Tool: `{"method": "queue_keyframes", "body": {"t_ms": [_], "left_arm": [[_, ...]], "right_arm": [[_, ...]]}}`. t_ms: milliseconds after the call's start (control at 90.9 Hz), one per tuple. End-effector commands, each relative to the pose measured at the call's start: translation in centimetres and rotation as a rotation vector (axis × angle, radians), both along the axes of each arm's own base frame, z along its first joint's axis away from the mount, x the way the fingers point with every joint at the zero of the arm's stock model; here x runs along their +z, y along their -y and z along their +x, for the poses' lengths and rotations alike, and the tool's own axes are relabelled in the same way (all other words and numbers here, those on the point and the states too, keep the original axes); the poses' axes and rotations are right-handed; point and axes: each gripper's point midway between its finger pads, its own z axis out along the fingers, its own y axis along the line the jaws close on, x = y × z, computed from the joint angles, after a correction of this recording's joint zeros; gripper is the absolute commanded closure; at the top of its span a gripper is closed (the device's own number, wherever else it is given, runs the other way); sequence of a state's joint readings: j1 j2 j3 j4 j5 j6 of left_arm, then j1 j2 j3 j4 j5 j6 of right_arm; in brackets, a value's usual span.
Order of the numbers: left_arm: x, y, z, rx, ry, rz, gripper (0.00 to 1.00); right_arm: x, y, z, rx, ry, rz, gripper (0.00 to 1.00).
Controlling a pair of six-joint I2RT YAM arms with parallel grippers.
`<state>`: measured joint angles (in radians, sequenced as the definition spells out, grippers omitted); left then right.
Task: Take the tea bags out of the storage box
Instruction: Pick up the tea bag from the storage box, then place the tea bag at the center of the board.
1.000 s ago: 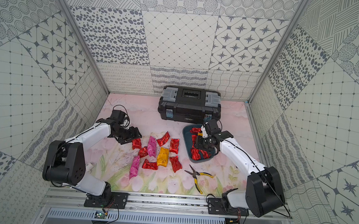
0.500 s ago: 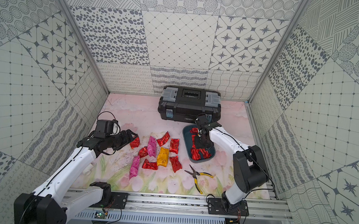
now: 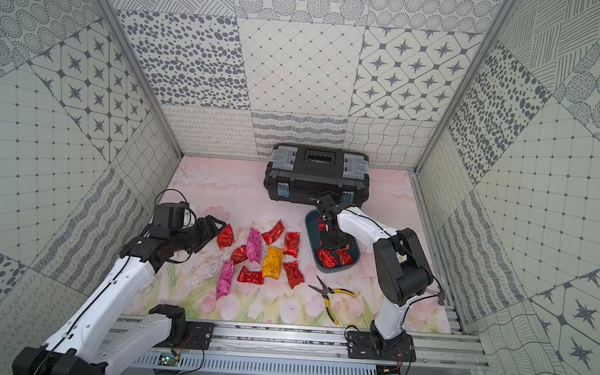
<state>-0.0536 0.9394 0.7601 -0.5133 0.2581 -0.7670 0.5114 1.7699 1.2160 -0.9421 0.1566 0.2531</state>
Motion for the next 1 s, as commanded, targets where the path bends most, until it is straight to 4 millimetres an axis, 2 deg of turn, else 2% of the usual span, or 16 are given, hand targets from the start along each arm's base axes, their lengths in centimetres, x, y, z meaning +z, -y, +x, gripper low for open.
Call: {"method": "queue_keyframes", "body": {"t_ms": [0, 176, 341, 495, 627, 748, 814, 990], "left_arm": [[1.0, 0.2, 0.8, 0.014, 0.024, -0.012, 0.26], [1.3, 0.2, 0.9, 0.015, 0.029, -0.016, 0.27], [1.4, 0.1, 1.0, 0.036, 0.029, -0.028, 0.27], [1.1, -0.3, 1.0, 0.088, 0.01, -0.047, 0.28], [0.9, -0.3, 1.1, 0.12, 0.002, -0.077, 0.28], [0.8, -0.3, 1.1, 0.128, 0.002, -0.091, 0.28], [0.7, -0.2, 1.0, 0.124, 0.002, -0.093, 0.28], [0.6, 0.0, 0.8, 0.106, -0.011, -0.092, 0.28]], "right_arm": [[1.7, -0.1, 0.2, 0.01, 0.036, 0.005, 1.0], [3.8, -0.1, -0.1, -0.007, 0.072, 0.033, 1.0], [7.6, -1.2, 0.0, -0.016, 0.164, 0.106, 1.0], [10.9, -4.6, -0.5, -0.014, 0.226, 0.236, 1.0], [12.2, -9.7, -1.7, -0.007, 0.231, 0.394, 1.0], [11.4, -14.3, -3.0, -0.004, 0.165, 0.52, 1.0], [10.1, -15.5, -3.3, -0.005, 0.122, 0.52, 1.0], [6.1, -14.5, -2.6, -0.058, 0.108, 0.406, 1.0]]}}
